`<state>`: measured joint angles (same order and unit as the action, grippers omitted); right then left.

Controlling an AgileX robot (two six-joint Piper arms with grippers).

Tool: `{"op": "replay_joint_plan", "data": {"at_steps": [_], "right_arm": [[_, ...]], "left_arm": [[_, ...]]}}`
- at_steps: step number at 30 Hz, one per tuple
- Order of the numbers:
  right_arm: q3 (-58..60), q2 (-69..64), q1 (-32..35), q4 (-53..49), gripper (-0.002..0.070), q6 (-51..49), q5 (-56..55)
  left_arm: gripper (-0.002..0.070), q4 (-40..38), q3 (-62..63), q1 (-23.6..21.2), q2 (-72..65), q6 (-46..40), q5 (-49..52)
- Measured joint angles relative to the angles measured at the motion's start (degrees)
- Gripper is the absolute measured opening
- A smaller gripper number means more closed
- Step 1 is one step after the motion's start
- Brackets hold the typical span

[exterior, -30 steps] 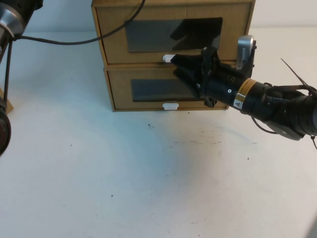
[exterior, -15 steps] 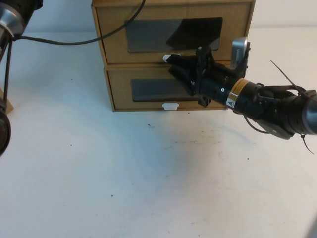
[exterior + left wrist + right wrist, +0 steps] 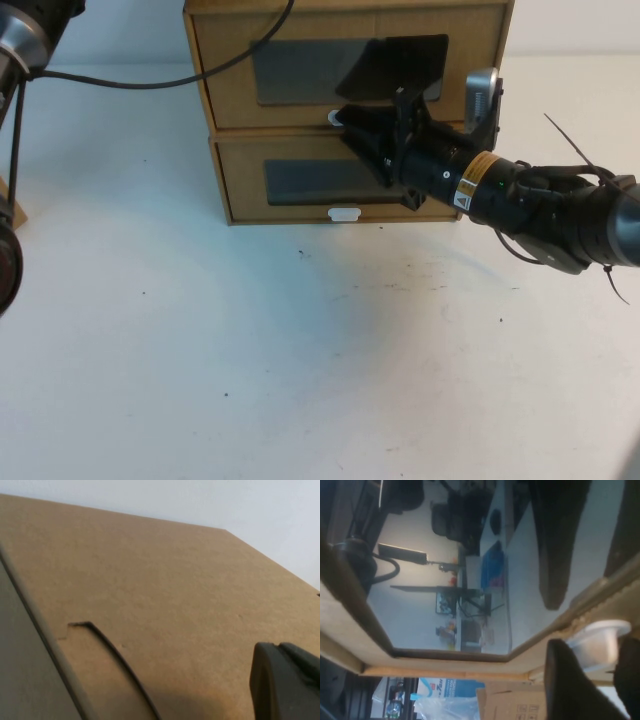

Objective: Open the shoe box
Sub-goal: 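Pull the top drawer of the cardboard box fully open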

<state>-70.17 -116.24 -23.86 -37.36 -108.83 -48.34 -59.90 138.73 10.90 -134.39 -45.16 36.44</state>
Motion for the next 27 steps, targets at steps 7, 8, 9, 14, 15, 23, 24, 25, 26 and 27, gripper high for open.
{"op": "replay_joint_plan", "data": {"at_steps": [7,8,9,14,15,23,24,25,26,27], "right_arm": [[0.00,0.00,0.00,0.71,0.0204,0.00,0.36],[0.00,0.00,0.00,0.80,0.0200,0.00,0.47],[0.00,0.00,0.00,0.96,0.0192,0.00,0.47],[0.00,0.00,0.00,1.22,0.0106,0.00,0.54],[0.00,0.00,0.00,1.22,0.0090,0.00,0.54],[0.00,0.00,0.00,1.22,0.0088,0.00,0.54],[0.00,0.00,0.00,1.10,0.0088,0.00,0.54],[0.00,0.00,0.00,0.96,0.0088,0.00,0.54],[0.00,0.00,0.00,0.69,0.0088,0.00,0.41],[0.00,0.00,0.00,0.40,0.0088,0.00,0.30]], "left_arm": [[-0.0011,0.52,0.10,0.18,0.00,0.56,-0.16],[-0.0011,0.62,0.21,0.18,0.00,0.56,-0.16],[-0.0011,0.63,0.21,0.18,0.00,0.56,-0.16],[-0.0011,0.74,0.21,0.18,0.00,0.67,-0.16],[-0.0011,0.74,0.21,0.18,0.00,0.67,-0.16],[-0.0011,0.74,0.21,0.18,0.00,0.67,-0.16],[-0.0011,0.74,0.21,0.18,0.00,0.67,-0.16],[-0.0011,0.74,0.21,0.18,0.00,0.67,-0.16],[-0.0011,0.74,0.21,0.18,0.00,0.67,-0.16],[-0.0011,0.74,0.21,0.18,0.00,0.67,-0.16]]}}
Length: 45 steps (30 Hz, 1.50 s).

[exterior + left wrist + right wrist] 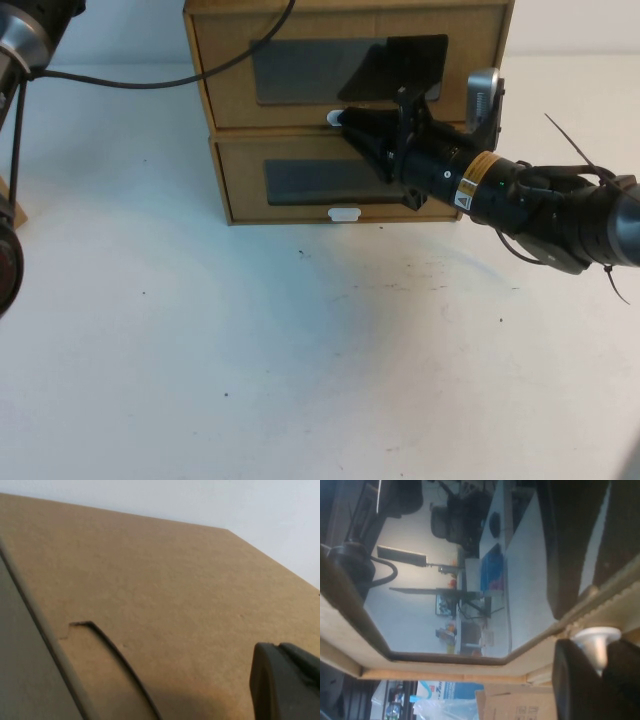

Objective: Open the shoe box
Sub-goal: 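Pull the top drawer of the cardboard box fully open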

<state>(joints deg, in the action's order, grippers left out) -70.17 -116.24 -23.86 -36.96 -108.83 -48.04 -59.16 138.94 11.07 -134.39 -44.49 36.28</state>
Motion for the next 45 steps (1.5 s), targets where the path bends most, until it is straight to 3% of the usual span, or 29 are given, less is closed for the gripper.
{"op": "replay_joint_plan", "data": {"at_steps": [17,23,37,41,45], "right_arm": [[-0.13,0.11,0.55,-6.12,0.0088,-4.09,-0.93],[0.25,1.26,0.04,-11.83,-0.0006,-5.75,-1.92],[5.60,2.89,0.26,-8.57,-0.0017,-4.25,-4.84],[5.60,2.89,0.49,-5.39,0.0013,-0.91,-4.84],[5.60,2.79,0.49,-4.32,0.0120,-0.11,-5.12]], "left_arm": [[-0.0011,0.08,0.00,0.00,0.00,0.08,0.32],[-0.0011,0.08,0.00,0.00,0.00,0.08,0.32],[-0.0011,0.08,0.00,0.00,0.00,0.08,0.32],[-0.0011,0.08,0.00,0.00,0.00,0.08,0.32],[-0.0011,0.08,0.00,0.00,0.00,0.08,0.32]]}}
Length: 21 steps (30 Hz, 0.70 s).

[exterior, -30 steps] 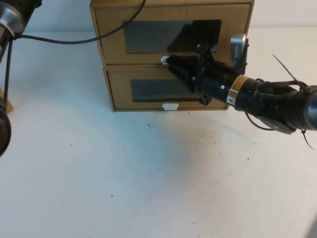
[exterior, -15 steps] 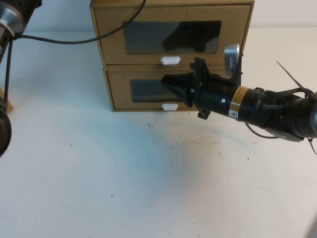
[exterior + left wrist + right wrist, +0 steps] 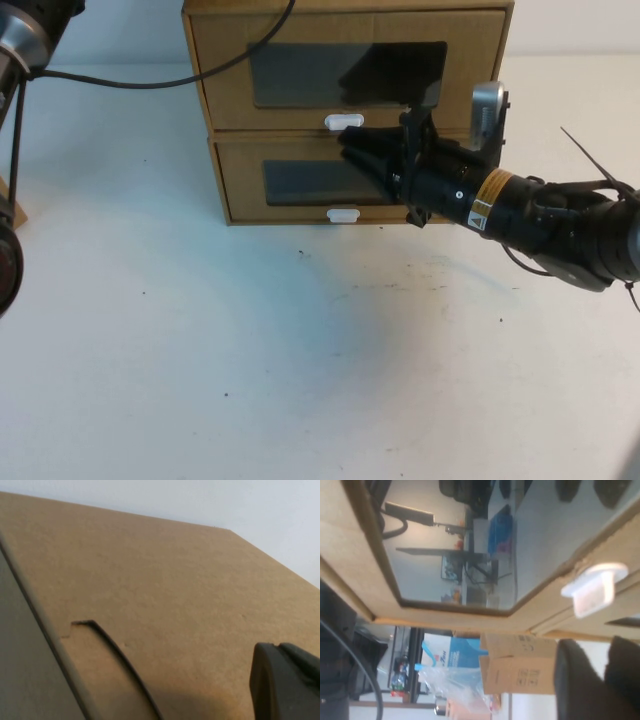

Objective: Open the shoe box
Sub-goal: 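Pull the top drawer of the cardboard box fully open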

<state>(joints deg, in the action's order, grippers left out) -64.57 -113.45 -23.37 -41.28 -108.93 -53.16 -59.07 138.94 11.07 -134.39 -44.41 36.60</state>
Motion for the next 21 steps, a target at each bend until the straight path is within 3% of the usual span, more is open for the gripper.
{"op": "replay_joint_plan", "data": {"at_steps": [5,21], "right_arm": [[0.00,-1.44,0.00,2.62,0.0202,0.36,-1.02],[-3.95,-2.39,0.00,2.53,0.0214,2.60,-0.44]], "left_arm": [[-0.0011,0.00,0.00,0.00,0.00,0.00,0.00],[-0.0011,0.00,0.00,0.00,0.00,0.00,0.00]]}}
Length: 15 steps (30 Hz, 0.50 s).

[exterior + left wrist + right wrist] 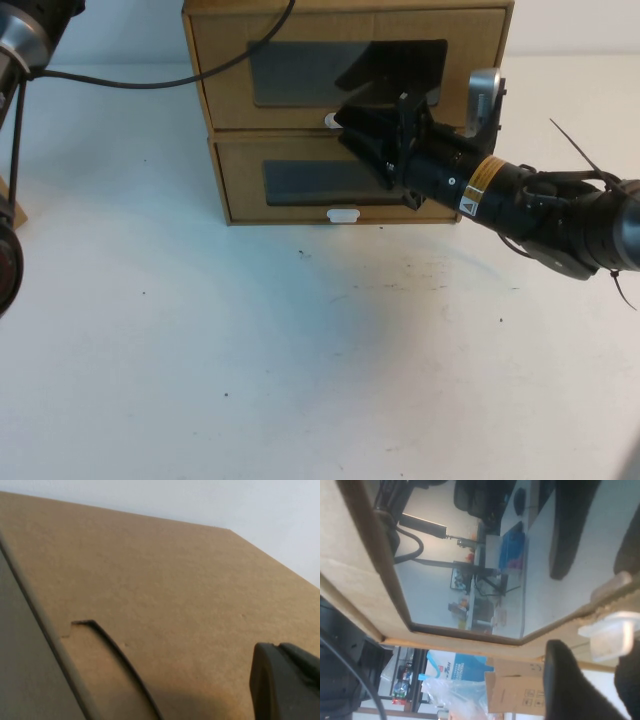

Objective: Open the shoe box
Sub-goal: 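Pull the top drawer of the cardboard box fully open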

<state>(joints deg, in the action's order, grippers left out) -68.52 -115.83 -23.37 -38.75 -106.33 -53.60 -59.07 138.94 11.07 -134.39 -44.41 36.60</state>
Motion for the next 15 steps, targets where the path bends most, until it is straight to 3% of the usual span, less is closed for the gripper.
{"op": "replay_joint_plan", "data": {"at_steps": [10,15], "right_arm": [[-0.13,0.00,0.00,0.00,0.0210,0.13,2.70],[-0.13,0.00,0.00,0.10,0.0163,0.13,3.54]], "left_arm": [[-0.0011,0.00,0.00,0.00,0.00,0.00,0.00],[-0.0011,0.00,0.00,0.00,0.00,0.03,0.00]]}}
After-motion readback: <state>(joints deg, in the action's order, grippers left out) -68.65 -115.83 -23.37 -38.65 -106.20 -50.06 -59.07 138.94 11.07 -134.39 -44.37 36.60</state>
